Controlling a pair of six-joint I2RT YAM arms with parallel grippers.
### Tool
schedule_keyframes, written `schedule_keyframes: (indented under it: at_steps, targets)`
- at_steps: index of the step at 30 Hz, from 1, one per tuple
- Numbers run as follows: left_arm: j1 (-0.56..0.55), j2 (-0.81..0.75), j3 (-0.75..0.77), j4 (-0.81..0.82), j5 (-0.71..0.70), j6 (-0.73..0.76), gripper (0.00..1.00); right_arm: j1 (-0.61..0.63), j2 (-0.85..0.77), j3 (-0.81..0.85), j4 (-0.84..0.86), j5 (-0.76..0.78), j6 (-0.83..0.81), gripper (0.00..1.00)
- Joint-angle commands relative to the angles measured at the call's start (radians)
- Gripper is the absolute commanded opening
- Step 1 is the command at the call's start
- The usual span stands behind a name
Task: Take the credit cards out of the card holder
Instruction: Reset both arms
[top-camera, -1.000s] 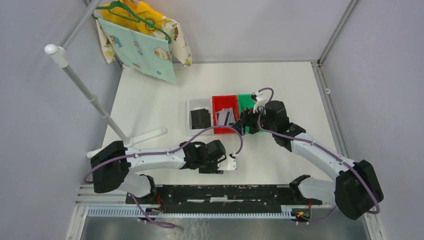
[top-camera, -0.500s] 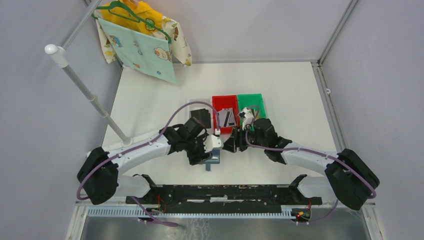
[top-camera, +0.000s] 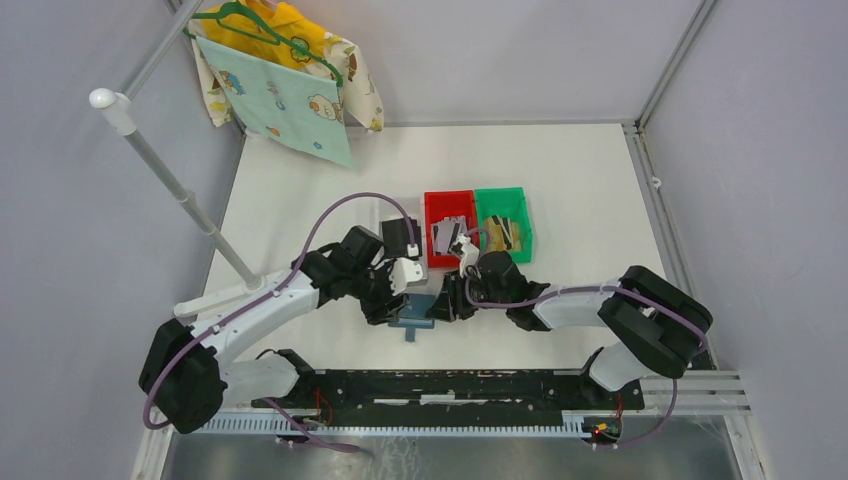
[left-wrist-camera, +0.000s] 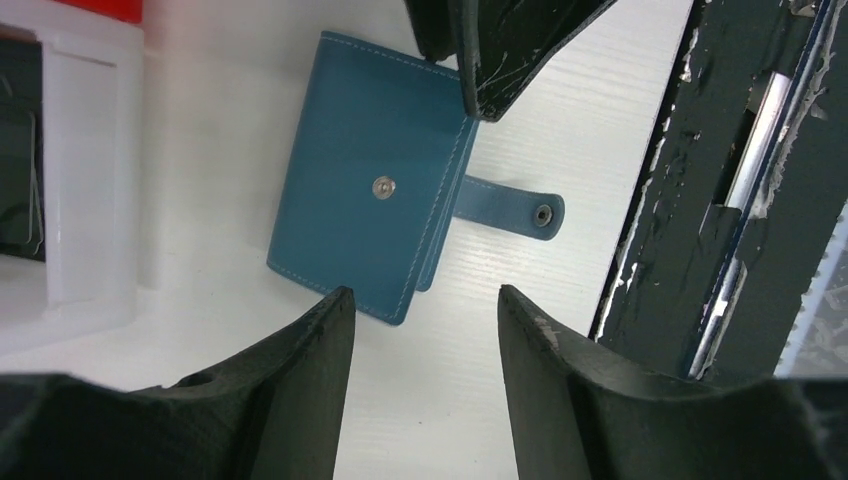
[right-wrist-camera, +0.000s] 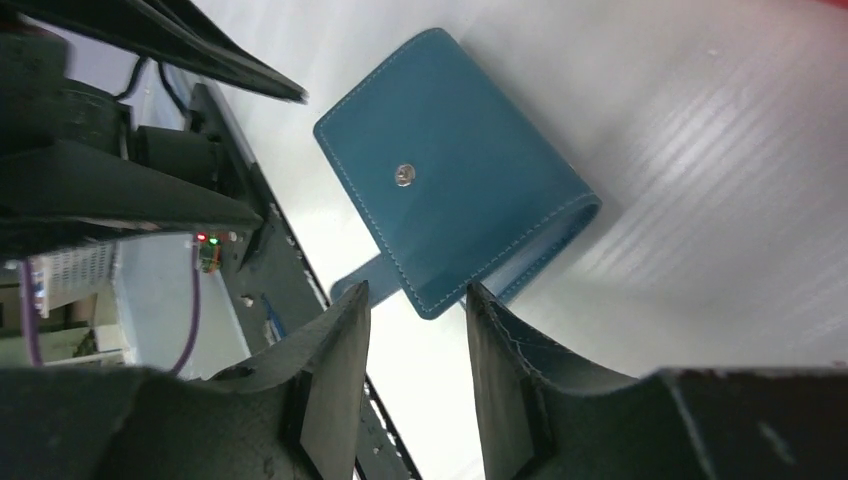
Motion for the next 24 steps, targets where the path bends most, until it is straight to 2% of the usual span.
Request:
schedule_keyframes:
  at_steps: [1, 5, 10, 11, 13, 17, 19, 24]
  targets:
    - [0.047, -0.055, 0.032, -0.026, 0.039, 0.021, 0.60, 0.013, -0.027, 0.015, -0.102, 0.089, -0.110, 0.45]
    - [0.116, -0.055, 0.098, -0.055, 0.011, 0.010, 0.63, 0.013, -0.028, 0.018, -0.184, 0.161, -0.168, 0.45]
    - [0.303, -0.089, 0.158, -0.025, 0.017, -0.034, 0.73, 0.009, -0.131, 0.046, -0.224, 0.187, -0.205, 0.53]
    - [0.345, -0.090, 0.169, -0.012, 0.011, -0.049, 0.80, 0.008, -0.175, 0.064, -0.251, 0.210, -0.226, 0.57]
    - [0.439, -0.084, 0.183, 0.015, 0.006, -0.071, 0.87, 0.007, -0.269, 0.110, -0.341, 0.288, -0.281, 0.71]
    - [0.604, -0.062, 0.189, 0.106, 0.007, -0.104, 0.94, -0.015, -0.432, 0.182, -0.483, 0.478, -0.400, 0.94]
    - [0.662, -0.049, 0.165, 0.189, -0.007, -0.140, 0.95, -0.058, -0.516, 0.178, -0.511, 0.559, -0.433, 0.98]
    - [0.727, 0.001, 0.038, 0.490, -0.082, -0.244, 0.97, -0.306, -0.684, 0.098, -0.520, 0.705, -0.439, 0.98]
